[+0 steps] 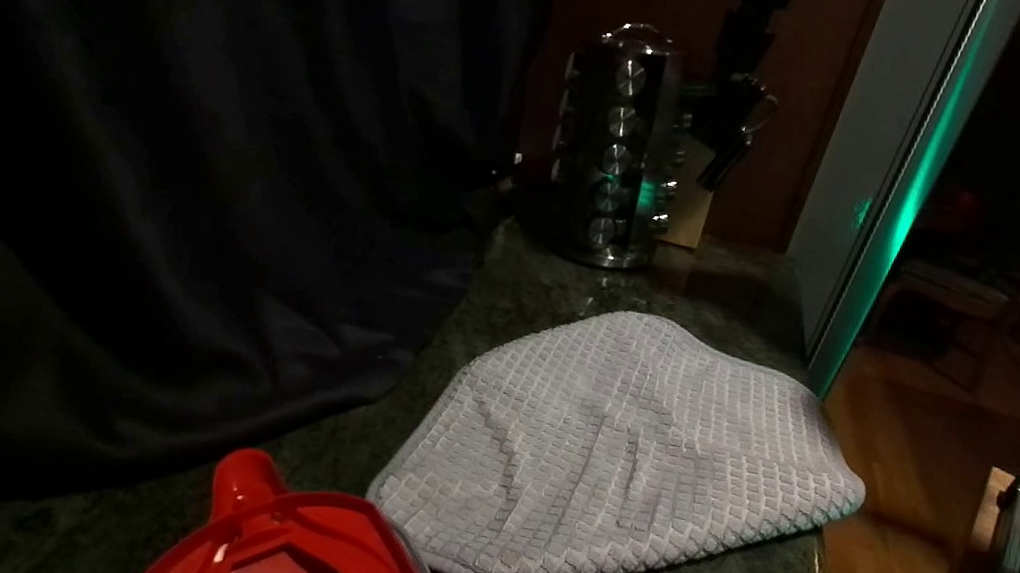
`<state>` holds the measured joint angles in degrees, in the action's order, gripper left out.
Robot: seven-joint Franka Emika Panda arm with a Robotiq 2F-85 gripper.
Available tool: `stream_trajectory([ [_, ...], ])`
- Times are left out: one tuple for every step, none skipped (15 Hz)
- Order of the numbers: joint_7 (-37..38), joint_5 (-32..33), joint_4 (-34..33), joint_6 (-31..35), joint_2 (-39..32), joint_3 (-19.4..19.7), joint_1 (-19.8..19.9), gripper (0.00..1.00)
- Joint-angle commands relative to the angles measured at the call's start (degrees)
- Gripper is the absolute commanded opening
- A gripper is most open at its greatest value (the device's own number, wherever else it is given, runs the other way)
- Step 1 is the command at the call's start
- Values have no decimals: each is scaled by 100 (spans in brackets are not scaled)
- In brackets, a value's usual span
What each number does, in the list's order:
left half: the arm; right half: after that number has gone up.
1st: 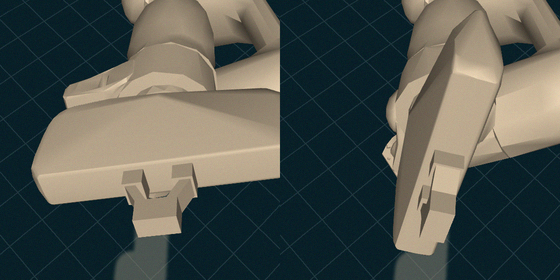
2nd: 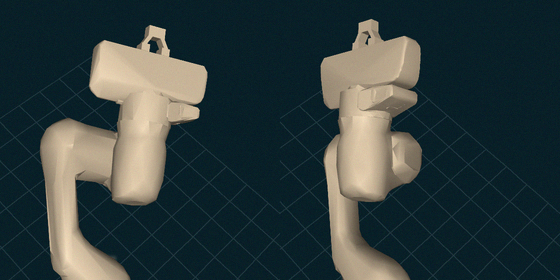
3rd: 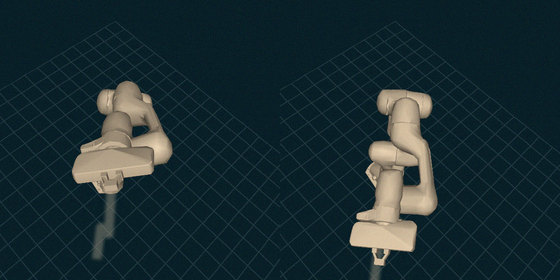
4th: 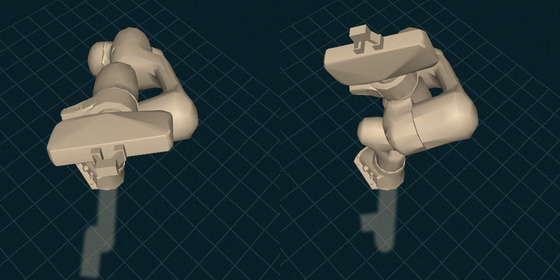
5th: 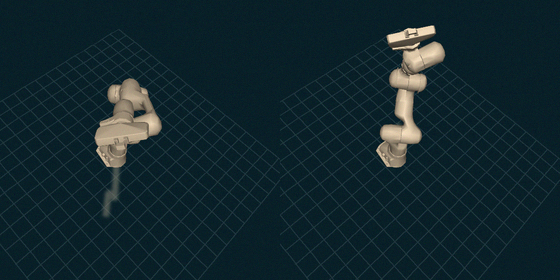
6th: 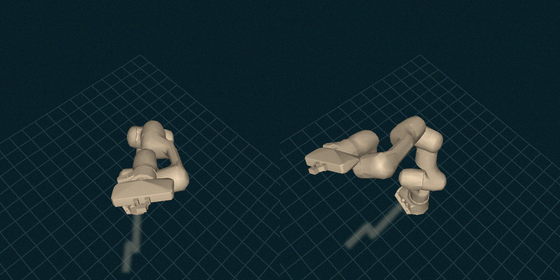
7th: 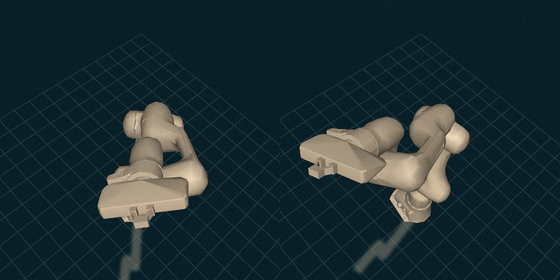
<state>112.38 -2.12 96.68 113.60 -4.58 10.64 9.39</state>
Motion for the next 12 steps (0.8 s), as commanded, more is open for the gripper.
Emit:
stream_trajectory([
  [778,233,42,-126,211,23,-45,25],
  [821,263,60,-126,232,22,-51,25],
  [840,296,83,-128,261,26,-53,25],
  [819,308,93,-126,279,28,-51,25],
  [777,375,103,-108,295,32,-52,25],
  [701,436,127,-58,320,30,-55,25],
  [576,447,142,-63,339,20,-61,25],
  [345,557,162,-57,357,11,-66,25],
  [170,636,184,43,368,16,-56,25],
  [114,670,174,49,356,17,-52,25],
  [52,712,167,47,356,10,-57,25],
  [72,734,168,97,345,11,-58,25],
])
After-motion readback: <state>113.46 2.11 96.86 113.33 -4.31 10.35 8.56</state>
